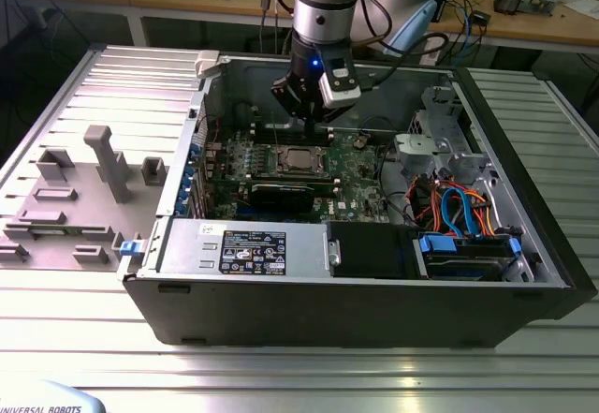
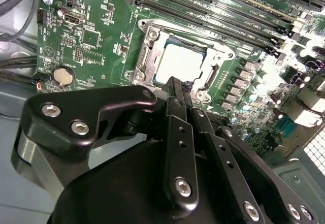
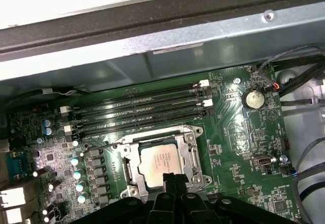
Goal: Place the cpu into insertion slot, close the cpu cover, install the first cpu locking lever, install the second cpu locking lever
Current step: 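Install the first cpu locking lever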
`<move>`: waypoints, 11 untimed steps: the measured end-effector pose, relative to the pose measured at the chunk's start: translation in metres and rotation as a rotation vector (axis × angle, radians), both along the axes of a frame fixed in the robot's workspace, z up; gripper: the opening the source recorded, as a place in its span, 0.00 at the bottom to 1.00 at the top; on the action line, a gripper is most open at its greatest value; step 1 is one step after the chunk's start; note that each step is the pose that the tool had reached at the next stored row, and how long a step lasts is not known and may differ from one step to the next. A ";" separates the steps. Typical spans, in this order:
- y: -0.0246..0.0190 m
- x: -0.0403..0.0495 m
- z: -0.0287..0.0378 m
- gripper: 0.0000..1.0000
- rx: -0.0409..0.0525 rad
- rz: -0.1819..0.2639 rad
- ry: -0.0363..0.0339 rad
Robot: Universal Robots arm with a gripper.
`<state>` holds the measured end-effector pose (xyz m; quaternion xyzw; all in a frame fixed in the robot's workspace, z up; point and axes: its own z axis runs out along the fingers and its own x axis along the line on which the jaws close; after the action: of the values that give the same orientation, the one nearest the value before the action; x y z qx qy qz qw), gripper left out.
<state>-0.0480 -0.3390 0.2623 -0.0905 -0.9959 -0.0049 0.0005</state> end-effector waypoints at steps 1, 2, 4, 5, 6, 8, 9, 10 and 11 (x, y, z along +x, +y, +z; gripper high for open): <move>0.0000 0.0000 0.0000 0.11 0.0001 0.013 0.0000; 0.0000 0.0000 0.0000 0.11 0.0000 0.031 0.0000; 0.0000 0.0000 0.0001 0.11 -0.0002 0.065 0.0001; 0.0000 0.0000 0.0001 0.11 -0.0002 0.091 0.0001; 0.0000 -0.0001 0.0001 0.11 -0.0002 0.102 0.0001; -0.0002 -0.0019 0.0001 0.11 0.0015 0.107 -0.0005; -0.0002 -0.0030 0.0001 0.11 0.0022 0.108 -0.0010; -0.0002 -0.0037 0.0001 0.11 0.0024 0.108 -0.0011; -0.0002 -0.0043 0.0001 0.11 0.0025 0.108 -0.0013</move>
<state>-0.0523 -0.3392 0.2624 -0.0364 -0.9993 -0.0062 0.0003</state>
